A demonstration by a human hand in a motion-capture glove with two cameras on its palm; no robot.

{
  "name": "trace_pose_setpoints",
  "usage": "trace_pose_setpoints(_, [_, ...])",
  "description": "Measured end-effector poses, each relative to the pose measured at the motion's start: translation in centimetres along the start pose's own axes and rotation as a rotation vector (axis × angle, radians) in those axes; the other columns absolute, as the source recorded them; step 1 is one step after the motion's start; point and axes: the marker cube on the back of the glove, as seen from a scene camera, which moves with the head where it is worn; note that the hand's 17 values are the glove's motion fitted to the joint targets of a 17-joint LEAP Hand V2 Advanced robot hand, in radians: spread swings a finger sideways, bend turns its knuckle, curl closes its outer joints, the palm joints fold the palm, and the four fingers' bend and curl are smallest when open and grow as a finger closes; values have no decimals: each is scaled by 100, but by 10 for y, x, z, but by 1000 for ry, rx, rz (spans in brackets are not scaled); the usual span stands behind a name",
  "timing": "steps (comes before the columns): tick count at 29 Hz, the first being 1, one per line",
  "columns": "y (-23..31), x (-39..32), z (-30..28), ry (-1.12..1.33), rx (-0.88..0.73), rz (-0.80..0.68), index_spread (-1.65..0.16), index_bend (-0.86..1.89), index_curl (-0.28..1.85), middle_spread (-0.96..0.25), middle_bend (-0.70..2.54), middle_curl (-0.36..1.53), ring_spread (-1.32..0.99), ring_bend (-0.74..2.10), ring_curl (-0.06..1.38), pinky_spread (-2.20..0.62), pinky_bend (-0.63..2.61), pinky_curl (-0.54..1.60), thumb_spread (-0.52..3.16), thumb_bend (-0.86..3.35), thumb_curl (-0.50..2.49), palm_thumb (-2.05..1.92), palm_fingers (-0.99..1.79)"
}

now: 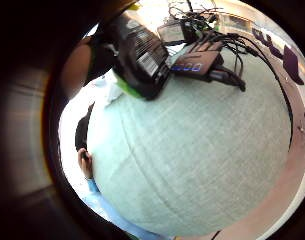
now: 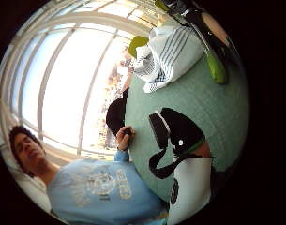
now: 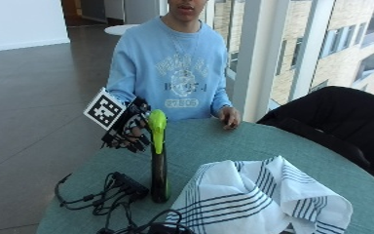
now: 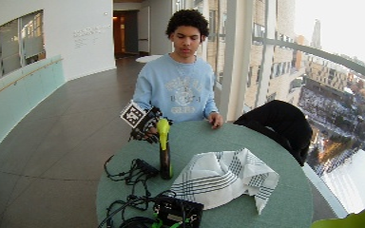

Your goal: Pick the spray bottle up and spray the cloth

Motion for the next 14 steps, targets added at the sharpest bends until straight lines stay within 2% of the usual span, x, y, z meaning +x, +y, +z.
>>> trace_pose_setpoints(8, [-40,15,7,-310,59,138,-36,7,24,-7,25,36,-5,30,32,13,34,31,110,7,30,66,56])
trace_pose_setpoints(14, [-67,23,13,-451,60,175,-37,9,22,-6,26,37,-3,27,32,13,40,34,108,3,31,68,51])
